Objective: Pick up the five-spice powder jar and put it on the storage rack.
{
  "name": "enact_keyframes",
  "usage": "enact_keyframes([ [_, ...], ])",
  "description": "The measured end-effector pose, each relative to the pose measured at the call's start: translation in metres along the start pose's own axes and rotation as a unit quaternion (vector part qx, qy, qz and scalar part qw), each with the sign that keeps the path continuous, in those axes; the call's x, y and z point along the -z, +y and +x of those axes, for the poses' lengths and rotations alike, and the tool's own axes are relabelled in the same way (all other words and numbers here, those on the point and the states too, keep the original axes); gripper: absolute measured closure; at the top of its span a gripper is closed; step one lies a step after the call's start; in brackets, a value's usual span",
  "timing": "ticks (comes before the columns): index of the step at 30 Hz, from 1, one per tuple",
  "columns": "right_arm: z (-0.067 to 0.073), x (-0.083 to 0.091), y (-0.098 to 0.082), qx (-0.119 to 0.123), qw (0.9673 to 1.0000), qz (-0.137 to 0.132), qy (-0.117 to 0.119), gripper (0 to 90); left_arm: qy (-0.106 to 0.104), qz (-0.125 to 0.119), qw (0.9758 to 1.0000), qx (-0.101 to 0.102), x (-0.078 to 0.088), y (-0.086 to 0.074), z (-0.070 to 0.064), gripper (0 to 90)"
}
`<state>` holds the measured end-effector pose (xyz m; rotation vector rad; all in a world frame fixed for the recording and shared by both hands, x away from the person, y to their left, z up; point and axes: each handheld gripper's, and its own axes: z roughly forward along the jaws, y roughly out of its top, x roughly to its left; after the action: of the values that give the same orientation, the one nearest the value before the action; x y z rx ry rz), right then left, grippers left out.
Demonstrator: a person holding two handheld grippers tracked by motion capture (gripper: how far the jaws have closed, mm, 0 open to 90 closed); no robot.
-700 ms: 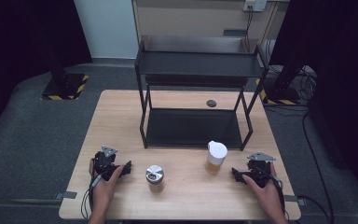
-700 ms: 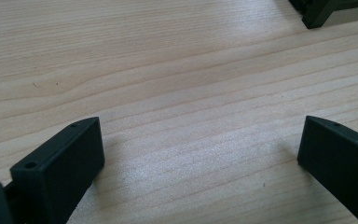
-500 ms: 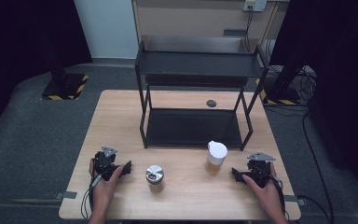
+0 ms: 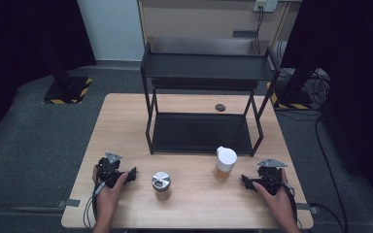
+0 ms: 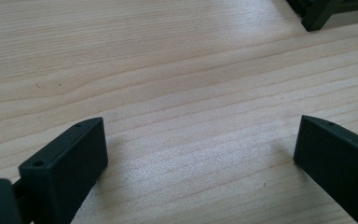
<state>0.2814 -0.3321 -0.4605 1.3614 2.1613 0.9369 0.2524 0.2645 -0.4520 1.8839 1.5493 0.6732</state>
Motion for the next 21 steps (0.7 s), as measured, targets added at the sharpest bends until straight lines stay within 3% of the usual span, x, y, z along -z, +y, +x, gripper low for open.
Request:
enact_keyframes([
  [21,0.0,0.0,0.0,0.0,1.0,0.0,0.0,1.4,-0.017,-0.039,0.999,0.012,0.029,-0.001,0.0,1.6],
])
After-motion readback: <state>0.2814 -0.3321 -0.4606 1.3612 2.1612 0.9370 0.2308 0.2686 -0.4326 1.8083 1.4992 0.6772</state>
